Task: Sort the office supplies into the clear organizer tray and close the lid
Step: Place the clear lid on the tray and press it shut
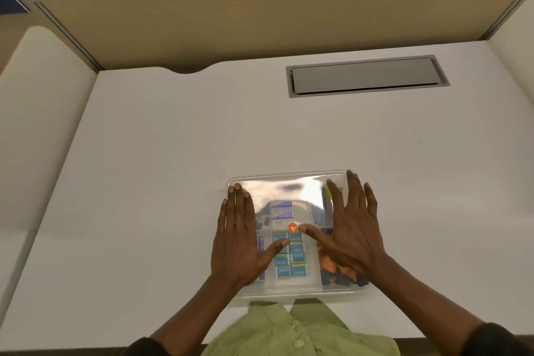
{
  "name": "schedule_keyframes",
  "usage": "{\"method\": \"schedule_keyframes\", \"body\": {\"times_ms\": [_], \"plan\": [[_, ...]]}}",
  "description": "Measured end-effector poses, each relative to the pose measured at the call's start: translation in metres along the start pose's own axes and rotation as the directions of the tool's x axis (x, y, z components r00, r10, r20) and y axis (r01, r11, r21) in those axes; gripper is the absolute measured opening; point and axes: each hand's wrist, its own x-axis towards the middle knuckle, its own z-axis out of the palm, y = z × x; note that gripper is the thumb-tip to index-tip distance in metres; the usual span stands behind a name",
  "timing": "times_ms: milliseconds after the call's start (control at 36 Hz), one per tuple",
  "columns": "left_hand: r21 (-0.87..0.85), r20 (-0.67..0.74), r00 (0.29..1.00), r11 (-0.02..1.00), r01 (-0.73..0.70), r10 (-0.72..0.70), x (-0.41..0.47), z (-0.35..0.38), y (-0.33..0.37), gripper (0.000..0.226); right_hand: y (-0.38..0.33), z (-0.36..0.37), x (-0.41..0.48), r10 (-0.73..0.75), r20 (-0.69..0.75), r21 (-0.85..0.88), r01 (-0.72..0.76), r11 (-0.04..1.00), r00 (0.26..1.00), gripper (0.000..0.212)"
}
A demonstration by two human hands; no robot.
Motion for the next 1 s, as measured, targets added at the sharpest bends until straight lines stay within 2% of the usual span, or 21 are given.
{"method": "schedule_keyframes", "body": {"times_ms": [83, 222, 417, 556, 806, 1000], "plan": [[0.007, -0.002, 1.0, 1.0, -0.001, 0.001, 0.0, 0.0, 0.0, 0.126, 0.005, 0.003, 0.019, -0.018, -0.013, 0.045, 0.019, 0.999, 1.0, 0.112], [-0.025, 0.005, 1.0, 1.0, 0.01, -0.01, 0.0, 0.002, -0.001, 0.126, 0.013, 0.012, 0.039, -0.061, 0.036, 0.03, 0.06, 0.998, 0.997, 0.112], [-0.042, -0.014, 0.999, 0.999, 0.028, -0.028, 0.001, 0.006, -0.001, 0.125, 0.011, 0.012, 0.04, -0.058, 0.02, 0.035, 0.057, 0.998, 0.998, 0.113], [-0.034, -0.014, 1.0, 0.999, 0.023, -0.024, 0.0, 0.004, -0.001, 0.125, 0.011, 0.007, 0.039, -0.071, 0.031, -0.027, 0.071, 0.997, 0.997, 0.113], [-0.023, -0.081, 0.997, 1.0, -0.008, 0.006, -0.006, -0.006, 0.005, 0.123, -0.008, -0.003, -0.027, -0.107, 0.012, 0.012, 0.107, 0.994, 0.994, 0.107], [-0.061, -0.094, 0.992, 0.995, 0.076, -0.081, -0.041, 0.002, 0.012, 0.118, -0.003, 0.004, -0.071, -0.085, 0.052, 0.036, 0.083, 0.996, 0.995, 0.105]]}}
